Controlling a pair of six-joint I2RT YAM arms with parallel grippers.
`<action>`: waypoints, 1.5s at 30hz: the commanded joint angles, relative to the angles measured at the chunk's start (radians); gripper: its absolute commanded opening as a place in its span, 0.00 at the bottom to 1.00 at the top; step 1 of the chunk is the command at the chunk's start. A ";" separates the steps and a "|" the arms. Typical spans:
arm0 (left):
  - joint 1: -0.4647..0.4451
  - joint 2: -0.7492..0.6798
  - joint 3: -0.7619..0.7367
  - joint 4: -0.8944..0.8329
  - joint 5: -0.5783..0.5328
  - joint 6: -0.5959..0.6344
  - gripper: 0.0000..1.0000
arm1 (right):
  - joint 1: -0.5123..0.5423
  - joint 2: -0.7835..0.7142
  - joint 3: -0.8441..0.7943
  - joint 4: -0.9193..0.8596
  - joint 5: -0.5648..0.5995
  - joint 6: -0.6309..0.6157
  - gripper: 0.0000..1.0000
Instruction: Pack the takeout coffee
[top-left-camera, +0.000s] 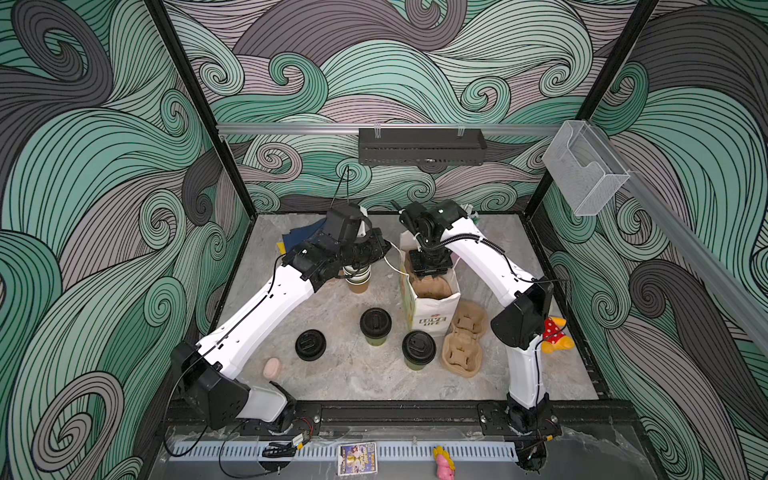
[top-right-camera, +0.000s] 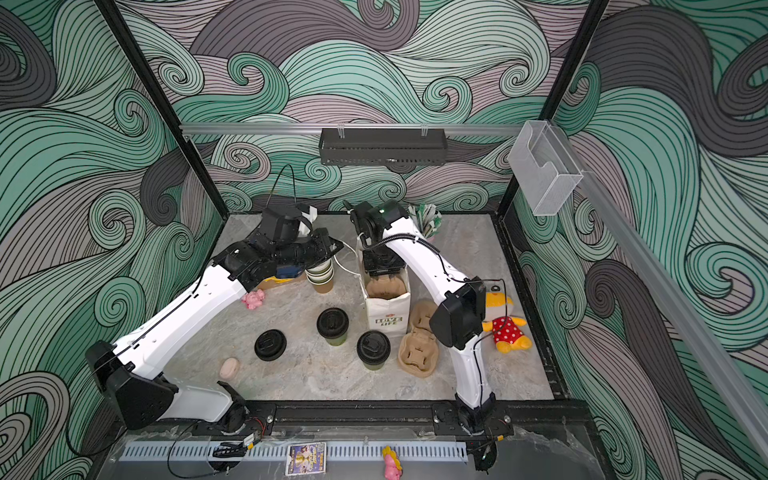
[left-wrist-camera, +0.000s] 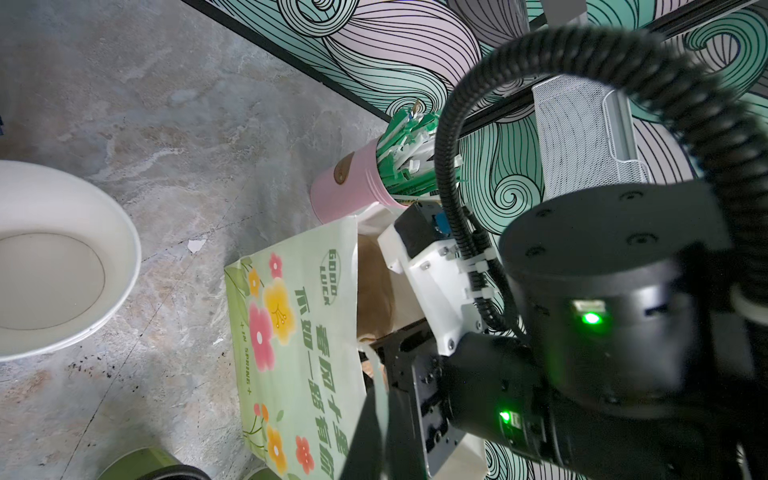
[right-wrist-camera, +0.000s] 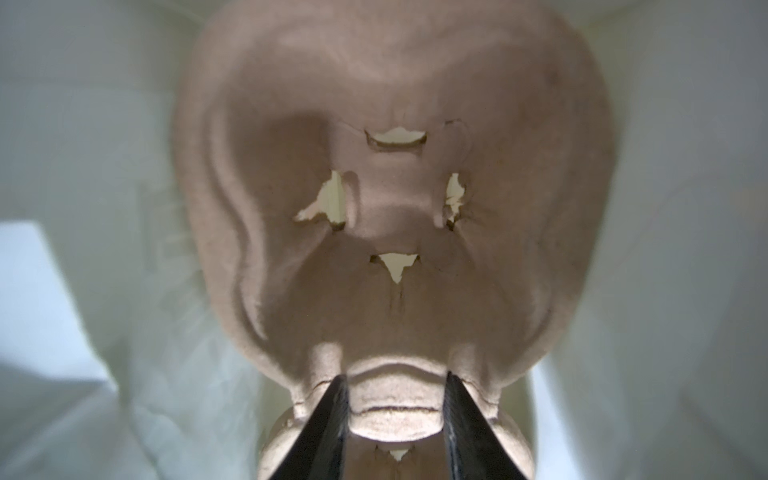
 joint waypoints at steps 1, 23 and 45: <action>-0.003 -0.012 -0.007 0.032 0.005 0.007 0.00 | -0.005 0.015 -0.008 0.018 0.009 0.009 0.47; -0.003 0.014 0.019 0.025 0.020 0.047 0.44 | -0.014 -0.400 0.026 0.039 -0.252 -0.118 0.64; -0.001 0.046 0.072 -0.108 0.040 0.084 0.28 | -0.024 -0.553 -0.477 0.394 0.134 -0.037 0.38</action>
